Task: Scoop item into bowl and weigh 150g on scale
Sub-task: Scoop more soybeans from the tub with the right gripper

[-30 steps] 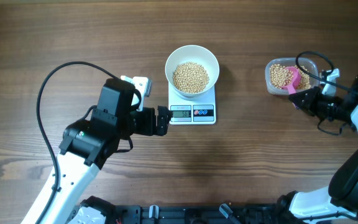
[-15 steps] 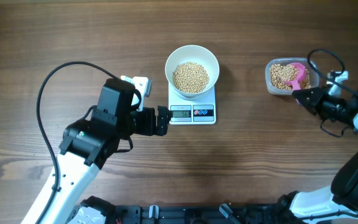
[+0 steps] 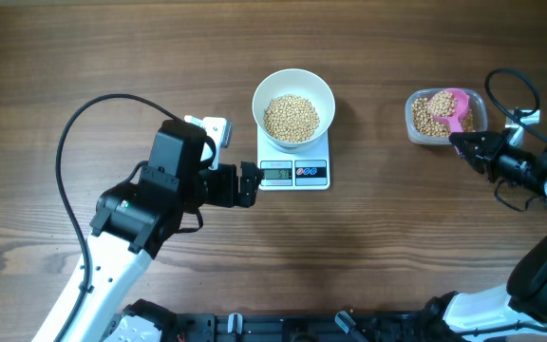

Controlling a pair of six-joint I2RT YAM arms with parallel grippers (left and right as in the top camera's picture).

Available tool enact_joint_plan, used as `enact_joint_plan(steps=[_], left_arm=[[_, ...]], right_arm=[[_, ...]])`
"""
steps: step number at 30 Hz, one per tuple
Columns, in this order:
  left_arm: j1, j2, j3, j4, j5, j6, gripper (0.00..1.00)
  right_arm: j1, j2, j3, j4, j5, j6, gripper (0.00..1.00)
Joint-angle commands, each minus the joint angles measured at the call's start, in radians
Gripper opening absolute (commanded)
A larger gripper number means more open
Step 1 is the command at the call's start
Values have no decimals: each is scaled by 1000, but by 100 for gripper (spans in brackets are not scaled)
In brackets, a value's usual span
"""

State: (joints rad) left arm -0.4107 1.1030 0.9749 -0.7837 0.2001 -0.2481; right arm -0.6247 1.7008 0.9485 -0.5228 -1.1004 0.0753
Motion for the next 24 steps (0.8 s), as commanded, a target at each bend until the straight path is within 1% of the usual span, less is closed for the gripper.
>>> enact_joint_plan(steps=[1, 4, 9, 15, 19, 24], left_arm=[[-5, -3, 3, 2, 11, 9, 100], [-5, -3, 3, 2, 11, 9, 100], [-5, -3, 3, 2, 11, 9, 100], [-5, -3, 3, 2, 11, 9, 100], [-5, -3, 3, 2, 11, 9, 100], [-5, -3, 3, 2, 11, 9, 100]], right_arm=[[-2, 12, -8, -6, -54, -13, 4], [-2, 12, -8, -19, -77, -27, 4], [-2, 12, -8, -21, -173, -49, 4], [-2, 12, -8, -24, -192, -51, 4], [-2, 12, -8, -24, -288, -85, 4], [-2, 12, -8, -33, -302, -86, 4]])
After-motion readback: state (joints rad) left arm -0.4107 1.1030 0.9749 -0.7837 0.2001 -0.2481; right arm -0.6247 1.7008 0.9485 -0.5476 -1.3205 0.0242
